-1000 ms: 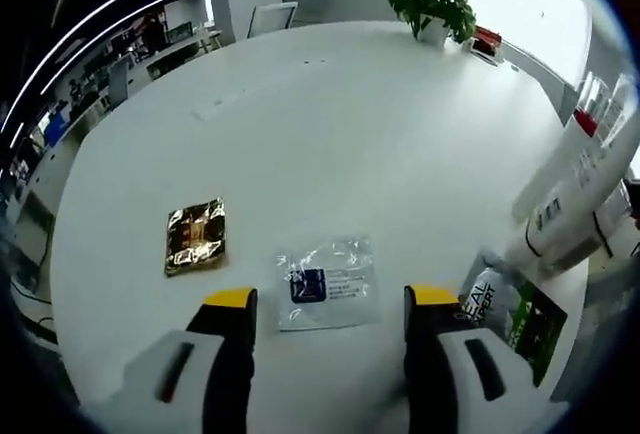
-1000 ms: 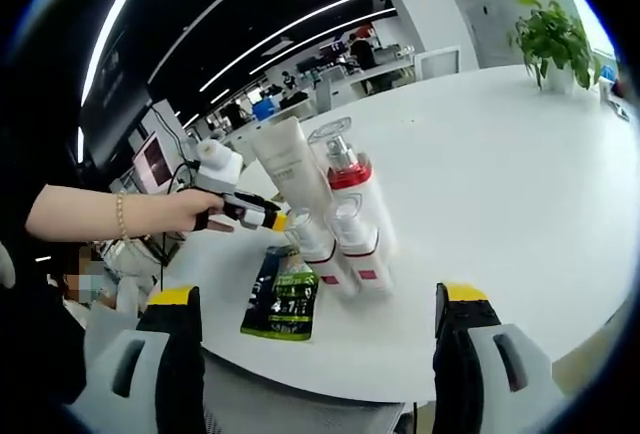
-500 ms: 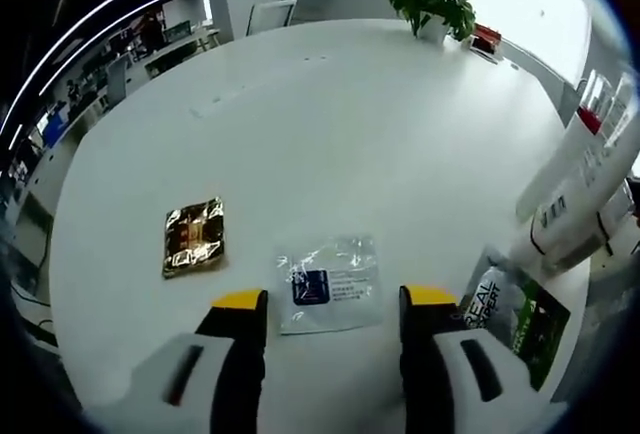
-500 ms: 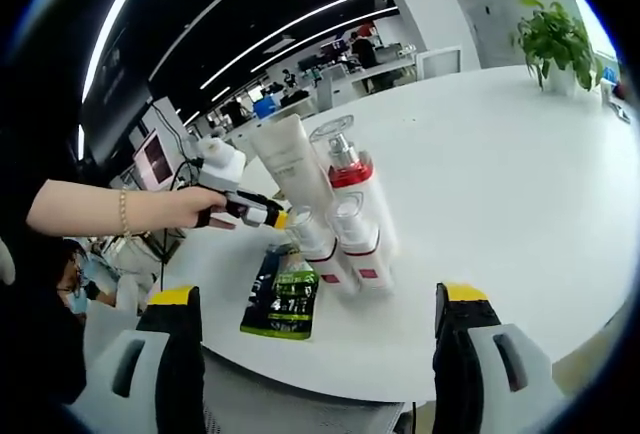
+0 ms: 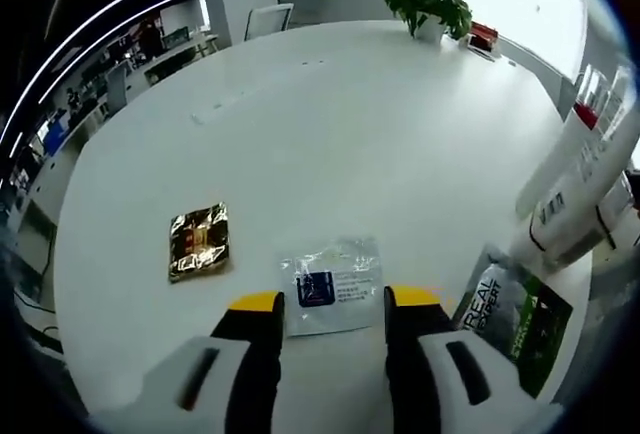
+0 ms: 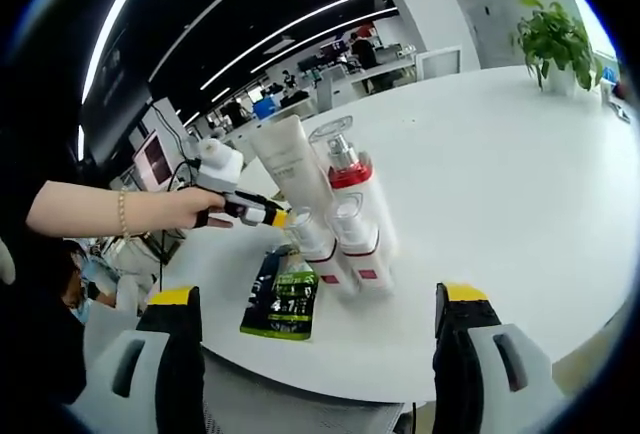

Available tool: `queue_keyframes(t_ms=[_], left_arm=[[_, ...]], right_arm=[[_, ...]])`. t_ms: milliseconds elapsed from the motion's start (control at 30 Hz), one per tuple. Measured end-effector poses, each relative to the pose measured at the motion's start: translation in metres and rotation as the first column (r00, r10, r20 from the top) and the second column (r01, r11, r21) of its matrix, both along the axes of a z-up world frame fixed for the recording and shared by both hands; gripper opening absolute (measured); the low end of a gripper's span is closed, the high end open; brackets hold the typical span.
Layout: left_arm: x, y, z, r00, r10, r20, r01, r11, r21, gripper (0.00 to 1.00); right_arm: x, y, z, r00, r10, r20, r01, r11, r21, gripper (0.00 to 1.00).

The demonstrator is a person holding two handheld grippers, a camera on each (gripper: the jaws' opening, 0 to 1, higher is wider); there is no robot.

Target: Arrange the skincare products in the storage area until every visible bottle or jar stands upright without overlapping.

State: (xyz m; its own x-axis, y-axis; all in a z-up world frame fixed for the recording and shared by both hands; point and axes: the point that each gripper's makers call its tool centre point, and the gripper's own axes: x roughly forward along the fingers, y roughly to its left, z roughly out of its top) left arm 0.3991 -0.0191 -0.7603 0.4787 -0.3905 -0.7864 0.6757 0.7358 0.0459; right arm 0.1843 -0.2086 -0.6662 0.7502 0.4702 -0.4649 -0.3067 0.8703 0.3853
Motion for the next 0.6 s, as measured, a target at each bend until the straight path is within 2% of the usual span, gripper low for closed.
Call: queue_keyframes(t_ms=[300,600], left_arm=[[-0.011,-0.006,0.022,0.999,-0.001,0.034,0.002,1.000,-0.028,0.42],[-0.023,-0.003,0.029,0.998,-0.008,0.068,0.011,0.999,-0.045,0.42]], right_arm=[[0.000,-0.004,0.004,1.000,-0.020,0.017,0.020,1.000,0.015,0.97],[-0.002,-0.005,0.011,0.999,-0.031,0.039,0.030,0.999,0.031,0.97]])
